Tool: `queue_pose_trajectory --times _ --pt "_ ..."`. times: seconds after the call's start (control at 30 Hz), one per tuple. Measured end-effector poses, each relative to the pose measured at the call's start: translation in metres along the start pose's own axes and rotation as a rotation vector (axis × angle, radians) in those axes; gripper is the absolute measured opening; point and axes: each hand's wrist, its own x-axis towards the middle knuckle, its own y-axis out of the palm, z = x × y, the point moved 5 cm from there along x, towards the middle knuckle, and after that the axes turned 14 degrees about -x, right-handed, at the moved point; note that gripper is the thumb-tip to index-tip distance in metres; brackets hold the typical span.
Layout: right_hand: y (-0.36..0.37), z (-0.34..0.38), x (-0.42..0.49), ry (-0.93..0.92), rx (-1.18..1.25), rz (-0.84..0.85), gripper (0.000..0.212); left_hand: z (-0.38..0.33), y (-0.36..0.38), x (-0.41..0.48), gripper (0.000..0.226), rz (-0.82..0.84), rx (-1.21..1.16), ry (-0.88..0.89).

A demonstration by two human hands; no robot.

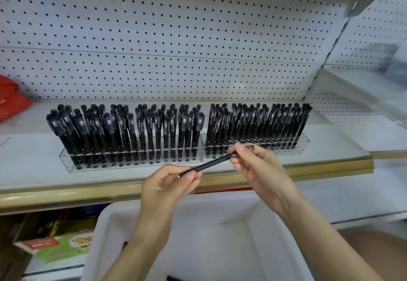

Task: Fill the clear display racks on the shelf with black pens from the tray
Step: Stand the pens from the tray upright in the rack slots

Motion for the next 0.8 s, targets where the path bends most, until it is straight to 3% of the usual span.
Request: queue_pose_trajectory --times 0.17,0.33,0.4,0.5,0.53,0.67,0.8 --pt "-0.008 0.005 0.005 -0.101 0.059 -0.050 0.016 0.006 0.004 -0.005 0.015 0.044 0.114 -0.093" --pt "-0.012 0.026 0.003 -0.354 -0.220 -0.157 0.027 0.017 0.014 -0.002 0.007 0.092 0.239 -0.146" --pt "-0.016 0.043 0.006 -0.459 -0.274 -0.178 0.024 0.017 0.015 0.005 0.010 0.133 0.472 -0.005" --pt "-0.033 0.069 0.017 -0.628 -0.402 -0.317 0.025 0.003 0.022 0.014 0.028 0.279 1.228 0.554" --pt "-0.038 0.075 0.022 -0.666 -0.451 -0.362 0.027 0.004 0.025 0.017 0.037 0.331 1.405 0.665" --pt "-0.046 0.079 0.039 -0.723 -0.603 -0.397 0.027 0.016 0.031 0.034 0.056 0.470 1.728 0.613" --pt "-0.039 0.070 0.050 -0.728 -0.741 -0.336 0.024 0.025 0.030 0.043 0.063 0.567 1.900 0.582"
